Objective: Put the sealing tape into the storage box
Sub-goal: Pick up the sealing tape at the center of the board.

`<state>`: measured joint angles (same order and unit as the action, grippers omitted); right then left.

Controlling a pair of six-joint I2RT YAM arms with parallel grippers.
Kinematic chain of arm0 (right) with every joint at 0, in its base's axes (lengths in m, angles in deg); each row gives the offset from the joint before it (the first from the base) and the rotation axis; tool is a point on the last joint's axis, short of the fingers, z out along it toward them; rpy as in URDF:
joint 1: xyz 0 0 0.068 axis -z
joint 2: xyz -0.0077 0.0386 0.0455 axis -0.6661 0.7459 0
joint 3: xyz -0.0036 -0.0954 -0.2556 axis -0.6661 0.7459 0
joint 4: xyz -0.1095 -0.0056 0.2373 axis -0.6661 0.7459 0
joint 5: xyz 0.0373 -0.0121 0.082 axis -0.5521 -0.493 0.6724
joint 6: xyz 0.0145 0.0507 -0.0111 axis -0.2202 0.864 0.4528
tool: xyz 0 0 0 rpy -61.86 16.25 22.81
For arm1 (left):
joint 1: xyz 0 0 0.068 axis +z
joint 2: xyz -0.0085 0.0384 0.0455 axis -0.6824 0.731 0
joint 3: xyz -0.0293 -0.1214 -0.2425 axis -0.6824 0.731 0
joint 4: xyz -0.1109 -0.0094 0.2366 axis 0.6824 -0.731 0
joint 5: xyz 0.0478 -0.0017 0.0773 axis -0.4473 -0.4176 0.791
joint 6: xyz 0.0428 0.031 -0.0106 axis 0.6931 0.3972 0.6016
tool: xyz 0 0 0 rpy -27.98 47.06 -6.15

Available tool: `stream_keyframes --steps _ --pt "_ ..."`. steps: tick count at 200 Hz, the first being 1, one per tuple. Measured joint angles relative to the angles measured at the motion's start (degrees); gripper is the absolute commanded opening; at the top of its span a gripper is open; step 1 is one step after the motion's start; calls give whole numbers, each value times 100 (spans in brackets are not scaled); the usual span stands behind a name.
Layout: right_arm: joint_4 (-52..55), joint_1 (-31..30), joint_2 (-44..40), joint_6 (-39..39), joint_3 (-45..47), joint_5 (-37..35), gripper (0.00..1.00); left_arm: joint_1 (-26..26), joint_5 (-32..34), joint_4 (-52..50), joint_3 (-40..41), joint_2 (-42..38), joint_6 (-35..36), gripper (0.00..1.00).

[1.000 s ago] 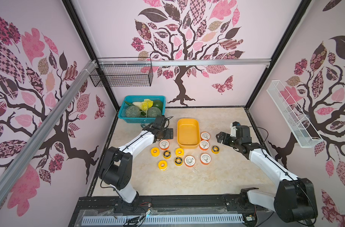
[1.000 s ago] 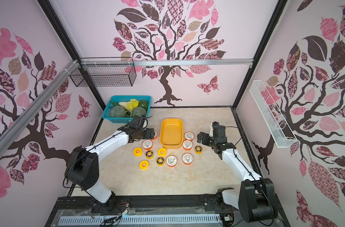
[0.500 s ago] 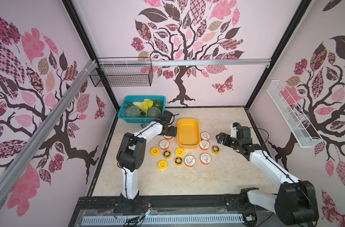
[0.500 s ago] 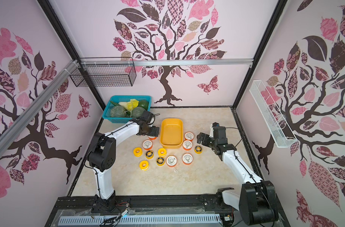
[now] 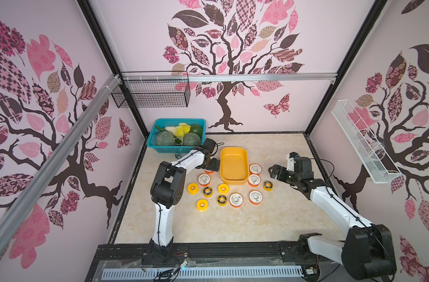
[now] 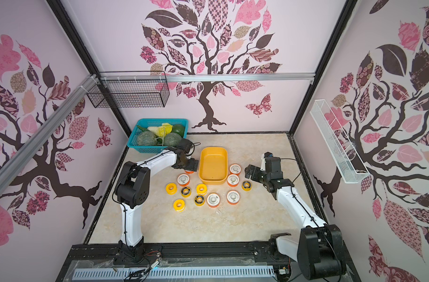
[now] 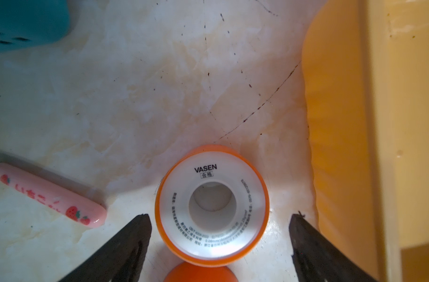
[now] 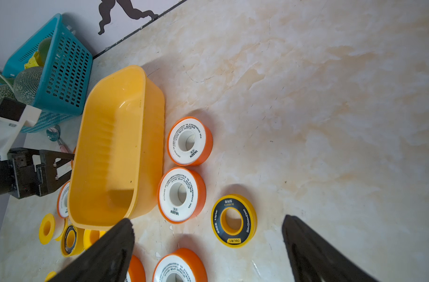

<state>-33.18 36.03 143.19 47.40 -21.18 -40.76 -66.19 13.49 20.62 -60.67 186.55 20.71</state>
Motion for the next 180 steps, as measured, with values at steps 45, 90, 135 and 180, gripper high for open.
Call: stream_keyframes --steps 45,90,135,180 --pt "0 0 2 17 0 0 99 9 66 35 -31 149 9 87" --pt "2 0 2 20 0 2 99 24 85 39 -127 369 7 83" --pt "0 0 17 22 0 28 99 31 160 37 -138 374 4 82" --pt "0 0 72 42 0 83 99 31 216 63 -138 374 13 79"
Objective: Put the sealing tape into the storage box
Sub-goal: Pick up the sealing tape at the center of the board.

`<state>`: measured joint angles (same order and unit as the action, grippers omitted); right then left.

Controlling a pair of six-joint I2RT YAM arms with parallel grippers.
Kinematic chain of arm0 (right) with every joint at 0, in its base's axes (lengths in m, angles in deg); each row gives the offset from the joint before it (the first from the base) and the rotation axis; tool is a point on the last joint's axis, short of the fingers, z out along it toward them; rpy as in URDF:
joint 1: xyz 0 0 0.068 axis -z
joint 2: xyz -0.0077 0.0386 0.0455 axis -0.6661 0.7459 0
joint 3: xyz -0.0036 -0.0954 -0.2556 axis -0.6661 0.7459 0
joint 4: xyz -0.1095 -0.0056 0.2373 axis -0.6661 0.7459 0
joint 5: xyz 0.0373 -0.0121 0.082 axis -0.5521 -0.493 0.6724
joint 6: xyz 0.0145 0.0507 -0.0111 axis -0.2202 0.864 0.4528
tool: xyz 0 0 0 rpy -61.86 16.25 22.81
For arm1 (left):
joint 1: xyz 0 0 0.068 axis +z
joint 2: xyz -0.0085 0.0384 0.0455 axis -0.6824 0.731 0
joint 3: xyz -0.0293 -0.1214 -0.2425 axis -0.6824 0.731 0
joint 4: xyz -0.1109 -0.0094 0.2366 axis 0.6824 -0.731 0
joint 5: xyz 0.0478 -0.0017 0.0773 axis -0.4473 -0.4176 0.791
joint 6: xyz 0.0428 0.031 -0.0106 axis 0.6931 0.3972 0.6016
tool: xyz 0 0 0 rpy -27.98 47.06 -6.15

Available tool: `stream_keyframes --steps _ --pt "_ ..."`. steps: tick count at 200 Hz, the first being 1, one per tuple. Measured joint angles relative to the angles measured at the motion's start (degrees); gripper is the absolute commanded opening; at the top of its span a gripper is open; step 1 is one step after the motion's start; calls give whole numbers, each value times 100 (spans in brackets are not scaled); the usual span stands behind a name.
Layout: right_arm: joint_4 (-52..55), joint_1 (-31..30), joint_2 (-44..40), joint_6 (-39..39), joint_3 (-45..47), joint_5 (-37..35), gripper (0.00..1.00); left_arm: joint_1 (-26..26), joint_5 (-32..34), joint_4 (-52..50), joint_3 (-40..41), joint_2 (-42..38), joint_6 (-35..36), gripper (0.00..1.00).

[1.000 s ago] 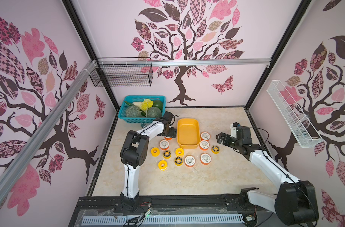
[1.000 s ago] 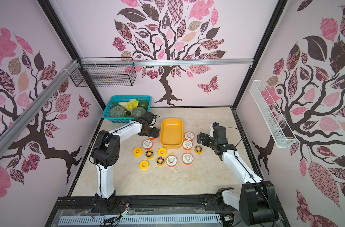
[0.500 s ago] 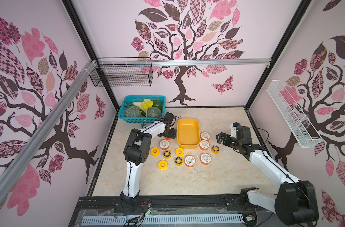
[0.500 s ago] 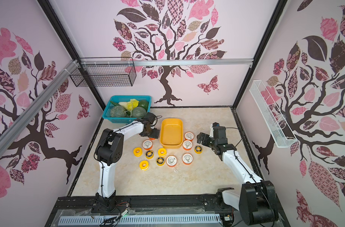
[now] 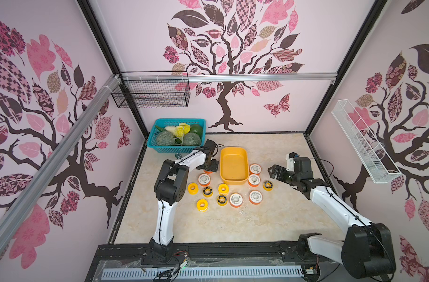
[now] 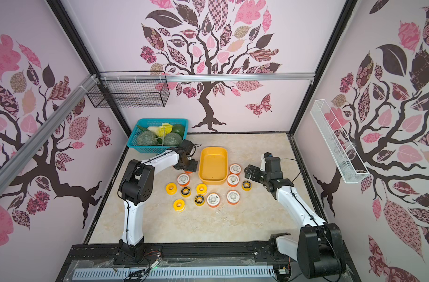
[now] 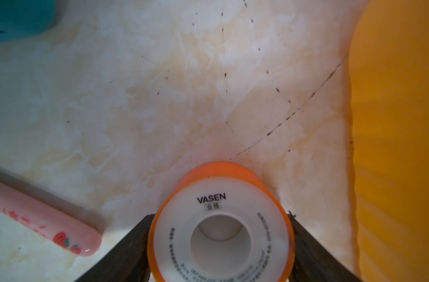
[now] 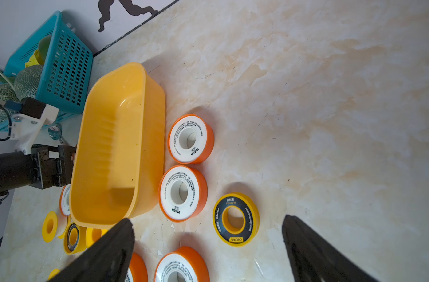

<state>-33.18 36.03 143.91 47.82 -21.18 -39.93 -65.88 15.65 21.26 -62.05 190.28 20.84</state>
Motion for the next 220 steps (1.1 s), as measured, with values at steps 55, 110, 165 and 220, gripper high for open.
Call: stream_keyframes --steps 55,110,165,220 --pt "0 0 20 20 0 9 99 0 50 92 0 -2 13 71" --pt "2 0 28 20 0 31 99 0 356 92 101 -260 7 71" --pt "2 0 92 20 0 61 99 -31 734 87 48 -883 13 71" --pt "-52 0 352 9 -13 455 96 -177 507 -94 -520 -918 35 71"
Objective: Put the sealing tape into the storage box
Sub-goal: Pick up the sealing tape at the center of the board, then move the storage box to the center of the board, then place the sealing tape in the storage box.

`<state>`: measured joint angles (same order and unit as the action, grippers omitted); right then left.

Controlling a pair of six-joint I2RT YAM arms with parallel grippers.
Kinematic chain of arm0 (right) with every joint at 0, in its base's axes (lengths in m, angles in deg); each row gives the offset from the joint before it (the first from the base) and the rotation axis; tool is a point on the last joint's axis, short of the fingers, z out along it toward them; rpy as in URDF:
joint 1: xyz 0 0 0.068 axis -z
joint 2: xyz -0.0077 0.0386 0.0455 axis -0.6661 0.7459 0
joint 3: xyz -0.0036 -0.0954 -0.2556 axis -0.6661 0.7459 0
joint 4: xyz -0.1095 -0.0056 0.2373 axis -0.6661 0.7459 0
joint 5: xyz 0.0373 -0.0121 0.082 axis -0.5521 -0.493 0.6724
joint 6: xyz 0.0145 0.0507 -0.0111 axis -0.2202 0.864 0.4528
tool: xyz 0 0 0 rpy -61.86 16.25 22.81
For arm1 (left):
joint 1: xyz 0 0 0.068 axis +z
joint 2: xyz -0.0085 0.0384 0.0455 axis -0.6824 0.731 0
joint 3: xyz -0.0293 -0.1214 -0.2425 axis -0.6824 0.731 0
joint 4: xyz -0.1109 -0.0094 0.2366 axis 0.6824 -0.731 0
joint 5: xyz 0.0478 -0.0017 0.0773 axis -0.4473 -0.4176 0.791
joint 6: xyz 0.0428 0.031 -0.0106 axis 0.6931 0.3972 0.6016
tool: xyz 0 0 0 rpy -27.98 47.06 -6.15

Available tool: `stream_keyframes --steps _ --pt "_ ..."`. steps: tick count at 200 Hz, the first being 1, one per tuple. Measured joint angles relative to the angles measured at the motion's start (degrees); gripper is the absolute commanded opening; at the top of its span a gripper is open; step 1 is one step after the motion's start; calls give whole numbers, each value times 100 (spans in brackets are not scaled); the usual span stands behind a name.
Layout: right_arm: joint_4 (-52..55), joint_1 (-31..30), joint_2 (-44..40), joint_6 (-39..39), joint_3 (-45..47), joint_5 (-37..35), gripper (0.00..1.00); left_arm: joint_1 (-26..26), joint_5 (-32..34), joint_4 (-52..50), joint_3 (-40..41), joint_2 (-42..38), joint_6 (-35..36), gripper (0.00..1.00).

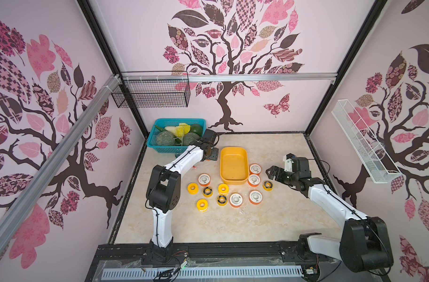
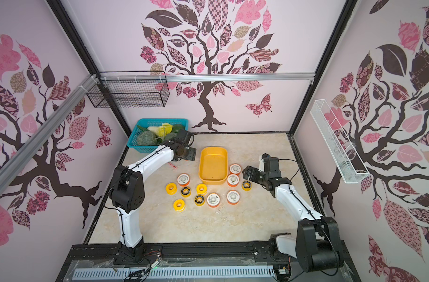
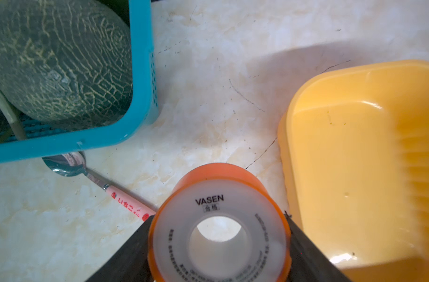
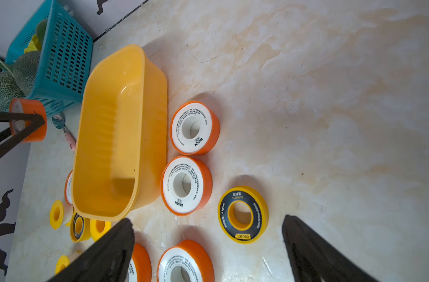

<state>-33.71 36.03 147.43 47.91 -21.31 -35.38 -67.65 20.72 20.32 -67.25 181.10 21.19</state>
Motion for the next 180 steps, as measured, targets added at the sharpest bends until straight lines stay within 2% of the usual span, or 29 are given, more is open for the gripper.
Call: stream_keyframes --steps 30,53,68,88,125,180 --pt "7 -37 527 -87 -302 481 85 -94 -201 -114 -332 0 20 71" --pt "48 -125 1204 -258 -916 938 66 -146 -492 -240 -601 74 17 71" --pt "68 -181 1674 -306 -1384 1285 51 -168 -673 -302 -780 179 15 71" --pt "153 -264 2380 -420 -2057 1718 37 -186 -894 -376 -944 339 -2 71" --pt "275 -396 3418 -448 -2824 2157 30 -203 -1104 -544 -1178 566 -4 71" --pt "409 -498 4000 -420 -3327 2308 26 -205 -1228 -682 -1241 667 -7 71"
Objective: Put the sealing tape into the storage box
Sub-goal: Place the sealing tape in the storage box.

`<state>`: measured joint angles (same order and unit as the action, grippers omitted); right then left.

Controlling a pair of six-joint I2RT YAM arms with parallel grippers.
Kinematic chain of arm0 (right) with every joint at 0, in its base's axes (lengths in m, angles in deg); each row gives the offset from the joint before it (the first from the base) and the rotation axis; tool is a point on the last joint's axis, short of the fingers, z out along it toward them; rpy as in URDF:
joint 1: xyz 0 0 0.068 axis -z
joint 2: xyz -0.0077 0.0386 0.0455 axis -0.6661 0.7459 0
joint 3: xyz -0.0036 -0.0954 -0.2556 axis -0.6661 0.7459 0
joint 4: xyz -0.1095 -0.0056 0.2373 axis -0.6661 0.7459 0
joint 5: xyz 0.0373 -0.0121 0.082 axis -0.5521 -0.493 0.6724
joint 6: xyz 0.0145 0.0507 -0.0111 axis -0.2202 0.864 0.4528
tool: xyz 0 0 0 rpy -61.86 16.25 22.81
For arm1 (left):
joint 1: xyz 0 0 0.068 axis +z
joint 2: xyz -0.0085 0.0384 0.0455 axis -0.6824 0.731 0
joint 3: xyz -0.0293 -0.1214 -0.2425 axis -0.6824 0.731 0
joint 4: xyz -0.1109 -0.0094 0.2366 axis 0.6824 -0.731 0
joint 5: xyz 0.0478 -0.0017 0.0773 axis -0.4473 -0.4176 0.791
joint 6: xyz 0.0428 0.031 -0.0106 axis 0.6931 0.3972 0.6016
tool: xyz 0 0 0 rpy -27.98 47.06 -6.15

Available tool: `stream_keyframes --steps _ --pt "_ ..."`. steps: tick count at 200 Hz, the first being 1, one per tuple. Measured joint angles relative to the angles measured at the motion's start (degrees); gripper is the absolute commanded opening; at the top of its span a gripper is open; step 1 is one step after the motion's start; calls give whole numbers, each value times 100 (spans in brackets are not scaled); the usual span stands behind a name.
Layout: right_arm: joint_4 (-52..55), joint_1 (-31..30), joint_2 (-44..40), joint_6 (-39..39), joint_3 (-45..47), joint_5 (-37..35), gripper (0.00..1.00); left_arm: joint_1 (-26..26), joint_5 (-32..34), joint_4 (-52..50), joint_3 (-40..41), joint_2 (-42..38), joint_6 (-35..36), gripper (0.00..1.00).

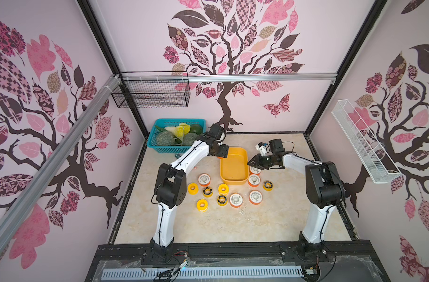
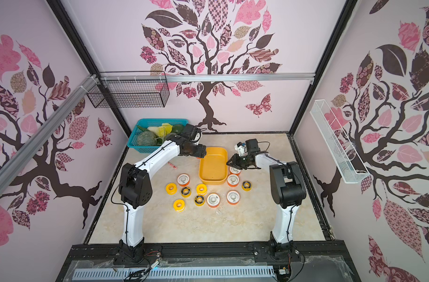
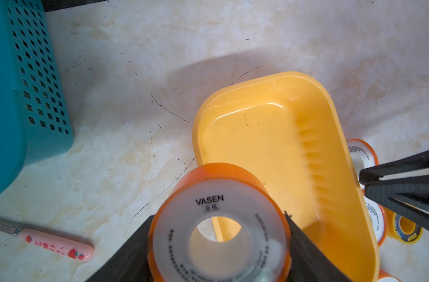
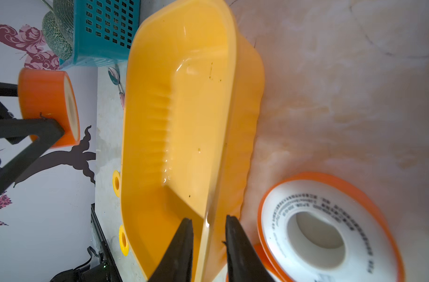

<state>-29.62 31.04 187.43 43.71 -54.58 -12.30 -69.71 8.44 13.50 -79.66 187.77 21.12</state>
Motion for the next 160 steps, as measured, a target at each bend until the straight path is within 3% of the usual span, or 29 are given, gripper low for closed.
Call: stream_keyframes --steps 56,160 --pt "90 -66 212 55 -210 9 16 -50 -109 -96 -149 140 0 71" --pt "4 -142 221 323 -133 7 16 -334 -278 -293 -649 560 24 71"
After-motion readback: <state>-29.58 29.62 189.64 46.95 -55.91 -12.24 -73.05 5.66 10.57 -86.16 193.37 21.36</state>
